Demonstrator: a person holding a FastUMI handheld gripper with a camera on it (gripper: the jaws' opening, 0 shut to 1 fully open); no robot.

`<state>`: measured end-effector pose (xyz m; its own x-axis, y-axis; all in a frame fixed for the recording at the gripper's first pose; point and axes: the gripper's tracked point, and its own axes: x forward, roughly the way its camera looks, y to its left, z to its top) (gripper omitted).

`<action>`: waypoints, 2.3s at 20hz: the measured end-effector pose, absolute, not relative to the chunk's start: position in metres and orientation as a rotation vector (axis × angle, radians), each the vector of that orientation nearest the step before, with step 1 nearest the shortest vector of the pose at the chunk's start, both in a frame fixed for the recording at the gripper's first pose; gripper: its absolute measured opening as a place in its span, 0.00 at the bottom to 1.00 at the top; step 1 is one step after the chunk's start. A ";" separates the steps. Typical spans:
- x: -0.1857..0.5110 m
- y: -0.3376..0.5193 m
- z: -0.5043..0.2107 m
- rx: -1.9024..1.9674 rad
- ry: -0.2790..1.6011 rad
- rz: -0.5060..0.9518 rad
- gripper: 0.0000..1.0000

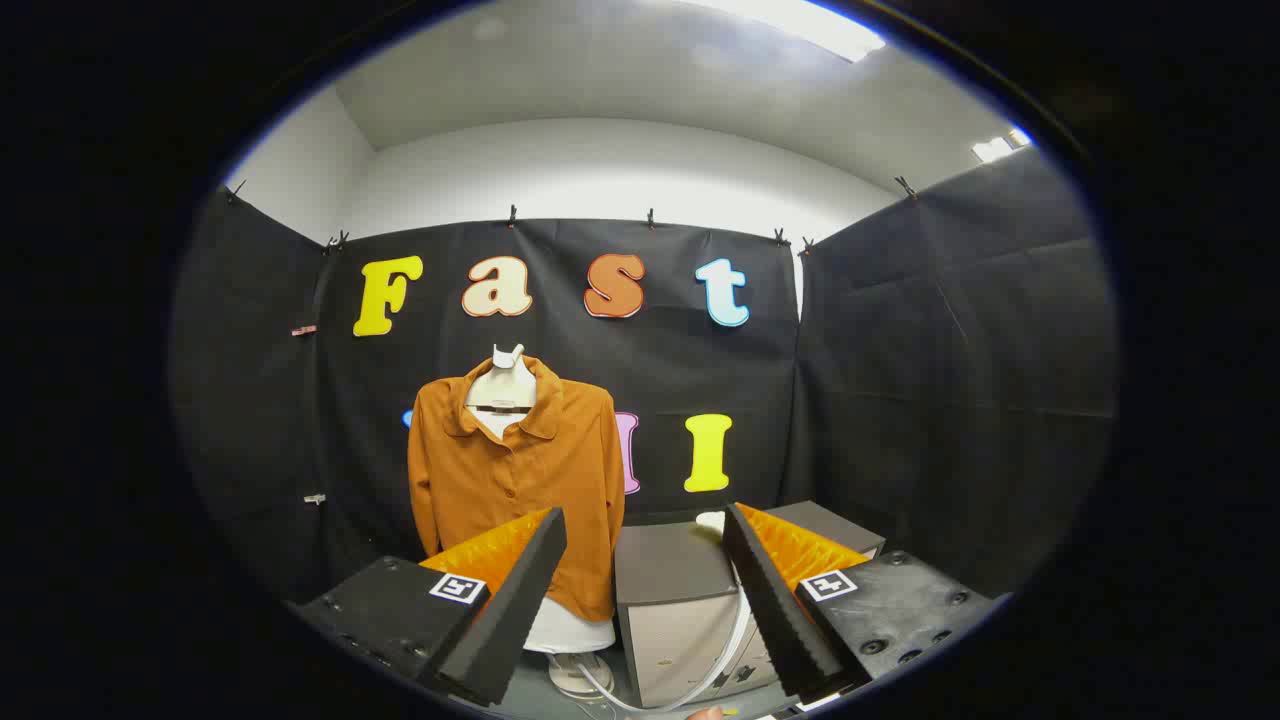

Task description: Iron the clothes twice with a garment steamer, once on the left side and once on the right side.

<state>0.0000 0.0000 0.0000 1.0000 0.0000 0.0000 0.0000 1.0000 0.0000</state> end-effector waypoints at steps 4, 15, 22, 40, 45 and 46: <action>-0.003 0.005 -0.001 -0.004 0.004 0.006 0.98; -0.002 0.016 0.000 0.005 0.010 0.022 0.98; 0.031 -0.003 -0.024 0.023 0.091 -0.010 0.98; 0.221 -0.132 -0.217 0.098 0.679 -0.068 0.99; 0.252 -0.156 -0.285 0.125 0.822 -0.075 0.99; 0.258 -0.156 -0.294 0.132 0.848 -0.067 0.99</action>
<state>0.2581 -0.1564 -0.2945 0.6599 -0.0066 -0.7513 0.1114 0.9898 0.0892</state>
